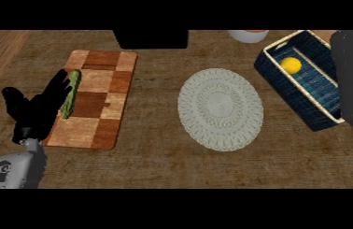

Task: Pick the lemon from the placemat and place it in the basket

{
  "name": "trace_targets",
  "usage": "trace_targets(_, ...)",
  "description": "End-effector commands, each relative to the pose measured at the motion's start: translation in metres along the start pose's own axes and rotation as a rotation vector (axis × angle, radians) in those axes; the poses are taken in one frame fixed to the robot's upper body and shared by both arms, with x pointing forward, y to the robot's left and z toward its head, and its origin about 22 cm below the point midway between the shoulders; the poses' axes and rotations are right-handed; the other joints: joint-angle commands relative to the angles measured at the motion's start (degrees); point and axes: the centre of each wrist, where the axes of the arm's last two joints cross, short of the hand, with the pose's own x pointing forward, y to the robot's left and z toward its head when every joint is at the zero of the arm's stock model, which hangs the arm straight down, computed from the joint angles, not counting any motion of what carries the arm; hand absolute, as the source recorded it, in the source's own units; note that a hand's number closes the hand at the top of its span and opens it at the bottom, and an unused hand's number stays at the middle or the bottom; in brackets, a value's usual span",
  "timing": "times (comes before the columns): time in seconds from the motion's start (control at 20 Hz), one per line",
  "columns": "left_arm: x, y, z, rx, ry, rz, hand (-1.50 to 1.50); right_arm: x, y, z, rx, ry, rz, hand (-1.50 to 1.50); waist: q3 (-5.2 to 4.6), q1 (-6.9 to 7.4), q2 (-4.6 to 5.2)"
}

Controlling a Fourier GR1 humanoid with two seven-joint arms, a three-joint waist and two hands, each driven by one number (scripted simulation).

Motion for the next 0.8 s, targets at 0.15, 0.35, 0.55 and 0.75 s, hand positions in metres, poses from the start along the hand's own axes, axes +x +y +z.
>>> trace_targets(0.15,-0.004,0.008,0.009,0.034,0.028,0.007,0.0,-0.011,-0.049,-0.023,-0.123,0.15,-0.242,-1.5,0.01,-2.46,-1.16)
trace_targets(0.35,-0.011,0.022,0.012,0.062,0.043,-0.002,0.0,-0.048,-0.075,-0.001,-0.052,0.193,-0.261,-1.5,-0.01,-3.39,-1.21)
trace_targets(0.55,-0.021,0.026,0.02,0.05,0.045,0.004,0.0,-0.074,-0.114,0.002,0.055,0.156,-0.192,-1.5,-0.05,-3.99,-1.42)
trace_targets(0.75,-0.02,0.033,0.018,0.065,0.052,0.005,0.0,-0.113,-0.157,0.016,0.102,0.159,-0.187,-1.5,-0.02,-4.49,-1.21)
